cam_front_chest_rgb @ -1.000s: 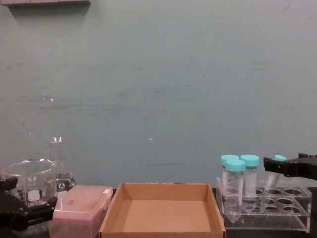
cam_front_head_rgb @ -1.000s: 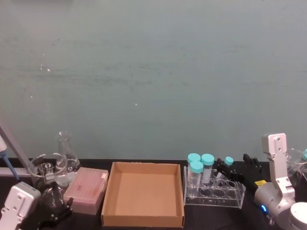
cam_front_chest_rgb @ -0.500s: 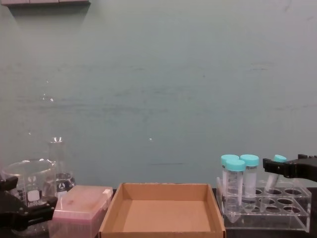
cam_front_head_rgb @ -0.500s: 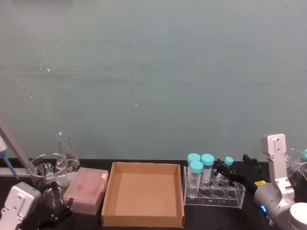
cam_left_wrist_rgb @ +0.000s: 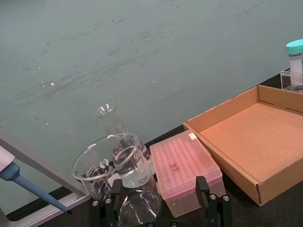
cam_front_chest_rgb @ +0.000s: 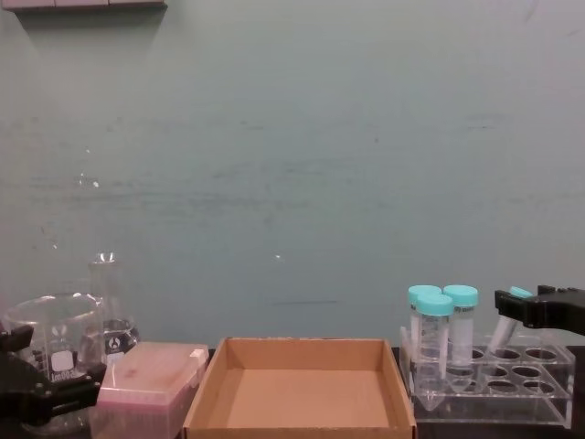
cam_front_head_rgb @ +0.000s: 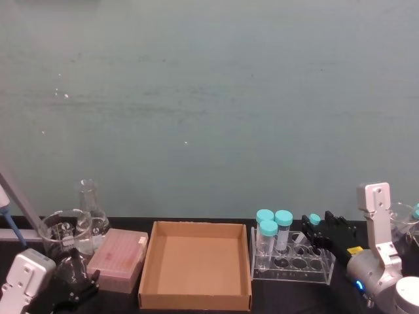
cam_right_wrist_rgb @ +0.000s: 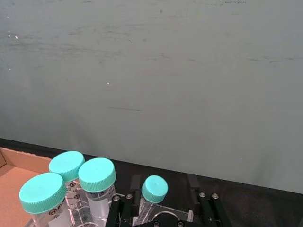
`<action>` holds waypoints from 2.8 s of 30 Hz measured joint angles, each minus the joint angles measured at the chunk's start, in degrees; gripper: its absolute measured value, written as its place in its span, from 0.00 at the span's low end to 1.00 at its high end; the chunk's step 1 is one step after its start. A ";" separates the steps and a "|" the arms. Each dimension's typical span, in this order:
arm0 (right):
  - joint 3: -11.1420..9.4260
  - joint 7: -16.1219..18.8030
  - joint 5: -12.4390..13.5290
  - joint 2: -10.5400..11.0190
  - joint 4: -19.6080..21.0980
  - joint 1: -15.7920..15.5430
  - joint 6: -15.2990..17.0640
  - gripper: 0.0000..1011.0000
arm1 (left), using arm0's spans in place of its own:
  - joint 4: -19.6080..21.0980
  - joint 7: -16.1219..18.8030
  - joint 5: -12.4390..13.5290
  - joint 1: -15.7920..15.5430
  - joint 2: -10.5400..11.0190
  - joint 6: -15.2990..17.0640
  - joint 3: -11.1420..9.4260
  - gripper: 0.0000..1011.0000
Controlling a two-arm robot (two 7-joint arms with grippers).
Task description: Use the right hand to move the test tube from the test tube rack into the box.
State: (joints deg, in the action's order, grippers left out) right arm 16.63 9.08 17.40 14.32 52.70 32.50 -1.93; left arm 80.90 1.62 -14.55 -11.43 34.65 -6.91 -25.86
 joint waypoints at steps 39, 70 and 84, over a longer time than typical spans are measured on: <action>-1.55 1.40 -1.17 -0.40 0.86 -0.97 -0.23 0.30 | 0.00 0.00 0.00 0.00 0.00 0.00 0.00 0.99; -8.50 4.84 -0.28 -1.10 11.58 -4.89 1.43 0.29 | 0.00 0.00 0.00 0.00 0.00 0.00 0.00 0.99; -9.84 7.71 2.10 0.50 20.74 -5.74 4.22 0.29 | 0.00 0.00 0.00 0.00 0.00 0.00 0.00 0.99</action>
State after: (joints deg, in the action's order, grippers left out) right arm 6.78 16.78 19.49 14.83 73.44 26.76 2.29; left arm 80.90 1.62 -14.55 -11.43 34.65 -6.90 -25.86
